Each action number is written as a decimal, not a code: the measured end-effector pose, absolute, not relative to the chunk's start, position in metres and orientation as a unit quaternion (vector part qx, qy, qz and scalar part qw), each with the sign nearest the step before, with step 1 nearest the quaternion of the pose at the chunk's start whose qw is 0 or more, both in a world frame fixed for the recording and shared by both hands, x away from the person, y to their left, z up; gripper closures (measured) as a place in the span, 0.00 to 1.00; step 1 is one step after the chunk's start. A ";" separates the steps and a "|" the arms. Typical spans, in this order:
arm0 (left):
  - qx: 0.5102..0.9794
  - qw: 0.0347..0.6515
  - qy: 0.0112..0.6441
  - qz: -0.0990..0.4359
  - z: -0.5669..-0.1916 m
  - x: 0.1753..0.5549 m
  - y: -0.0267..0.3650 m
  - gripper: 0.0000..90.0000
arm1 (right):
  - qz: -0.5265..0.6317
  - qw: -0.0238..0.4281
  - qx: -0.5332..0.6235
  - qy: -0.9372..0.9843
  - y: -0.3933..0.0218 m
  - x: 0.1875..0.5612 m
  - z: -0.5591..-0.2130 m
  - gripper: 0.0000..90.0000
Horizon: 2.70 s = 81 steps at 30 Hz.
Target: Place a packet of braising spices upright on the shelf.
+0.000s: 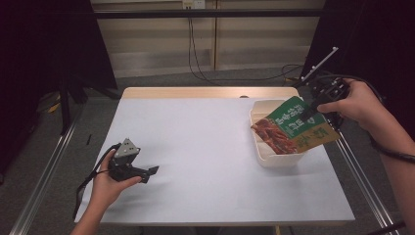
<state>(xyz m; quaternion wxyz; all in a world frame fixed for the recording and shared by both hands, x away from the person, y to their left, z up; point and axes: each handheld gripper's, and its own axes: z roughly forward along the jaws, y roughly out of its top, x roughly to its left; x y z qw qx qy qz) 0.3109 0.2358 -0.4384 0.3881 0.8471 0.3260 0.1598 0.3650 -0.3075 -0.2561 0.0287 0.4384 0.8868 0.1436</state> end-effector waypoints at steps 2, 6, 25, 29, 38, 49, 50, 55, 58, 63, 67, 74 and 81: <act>0.846 0.391 0.327 0.159 -0.438 0.311 0.236 0.06 | 0.139 0.026 0.431 0.891 -0.308 0.365 -0.260 0.84; 0.848 0.385 0.327 0.165 -0.437 0.312 0.237 0.06 | 0.126 0.023 0.429 0.894 -0.308 0.364 -0.263 0.99; 0.847 0.387 0.324 0.167 -0.435 0.312 0.239 0.07 | 0.072 0.018 0.402 0.912 -0.286 0.377 -0.233 1.00; 0.845 0.390 0.327 0.165 -0.436 0.312 0.239 0.07 | 0.063 0.011 0.399 0.915 -0.281 0.381 -0.237 1.00; 0.848 0.386 0.323 0.166 -0.435 0.312 0.239 0.07 | 0.063 0.010 0.397 0.916 -0.281 0.385 -0.241 1.00; 0.844 0.390 0.327 0.168 -0.436 0.312 0.238 0.07 | 0.084 0.007 0.409 0.909 -0.293 0.377 -0.249 0.98; 0.847 0.387 0.324 0.167 -0.436 0.312 0.238 0.07 | 0.088 0.007 0.411 0.907 -0.295 0.375 -0.250 0.97; 0.847 0.386 0.323 0.170 -0.436 0.311 0.236 0.07 | 0.095 0.011 0.415 0.905 -0.304 0.367 -0.253 0.93; 0.845 0.391 0.323 0.170 -0.436 0.311 0.235 0.07 | 0.093 0.008 0.418 0.904 -0.310 0.364 -0.256 0.91; 0.845 0.390 0.322 0.172 -0.435 0.311 0.236 0.07 | 0.086 0.011 0.422 0.902 -0.317 0.360 -0.261 1.00; 0.844 0.390 0.325 0.171 -0.435 0.311 0.235 0.07 | 0.077 0.013 0.411 0.908 -0.314 0.361 -0.256 1.00; 0.844 0.393 0.323 0.171 -0.434 0.312 0.237 0.07 | 0.059 0.017 0.401 0.914 -0.303 0.368 -0.236 1.00; 0.844 0.393 0.323 0.170 -0.433 0.312 0.238 0.07 | 0.042 0.007 0.393 0.919 -0.290 0.378 -0.231 1.00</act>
